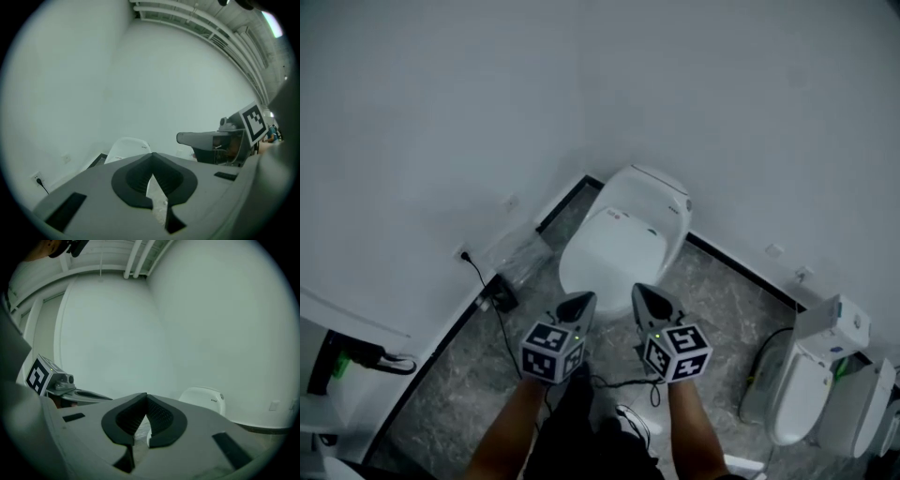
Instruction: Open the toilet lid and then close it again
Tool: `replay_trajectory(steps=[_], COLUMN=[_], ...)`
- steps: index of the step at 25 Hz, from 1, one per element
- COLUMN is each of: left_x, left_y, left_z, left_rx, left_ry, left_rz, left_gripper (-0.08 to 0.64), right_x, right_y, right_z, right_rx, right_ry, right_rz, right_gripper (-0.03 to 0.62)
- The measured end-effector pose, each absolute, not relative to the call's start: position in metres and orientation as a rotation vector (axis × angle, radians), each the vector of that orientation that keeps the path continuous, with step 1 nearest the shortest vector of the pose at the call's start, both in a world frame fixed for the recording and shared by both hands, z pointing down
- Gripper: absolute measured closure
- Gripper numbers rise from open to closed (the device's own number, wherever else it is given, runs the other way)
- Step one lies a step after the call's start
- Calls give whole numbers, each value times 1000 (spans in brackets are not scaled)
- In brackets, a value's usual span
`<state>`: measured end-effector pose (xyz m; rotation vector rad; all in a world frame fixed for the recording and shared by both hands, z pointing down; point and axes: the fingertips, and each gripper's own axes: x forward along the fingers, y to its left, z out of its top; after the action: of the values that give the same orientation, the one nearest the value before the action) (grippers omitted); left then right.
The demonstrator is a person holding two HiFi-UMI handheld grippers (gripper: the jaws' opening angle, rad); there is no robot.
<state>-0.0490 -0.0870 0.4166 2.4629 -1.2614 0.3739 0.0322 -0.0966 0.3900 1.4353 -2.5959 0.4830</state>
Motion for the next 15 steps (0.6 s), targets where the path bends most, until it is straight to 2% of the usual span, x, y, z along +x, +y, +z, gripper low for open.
replay_trajectory(steps=[8, 15], left_x=[-5, 6], left_y=[-19, 9], left_z=[348, 309], left_rx=[2539, 2586], left_ry=[-1291, -1327], left_rz=[281, 258], left_gripper=[553, 553], right_x=[68, 82], right_y=[-23, 12], right_z=[305, 272], right_rx=[1479, 1432], right_ry=[-2695, -2795], right_rz=[332, 320], right_gripper=[584, 584])
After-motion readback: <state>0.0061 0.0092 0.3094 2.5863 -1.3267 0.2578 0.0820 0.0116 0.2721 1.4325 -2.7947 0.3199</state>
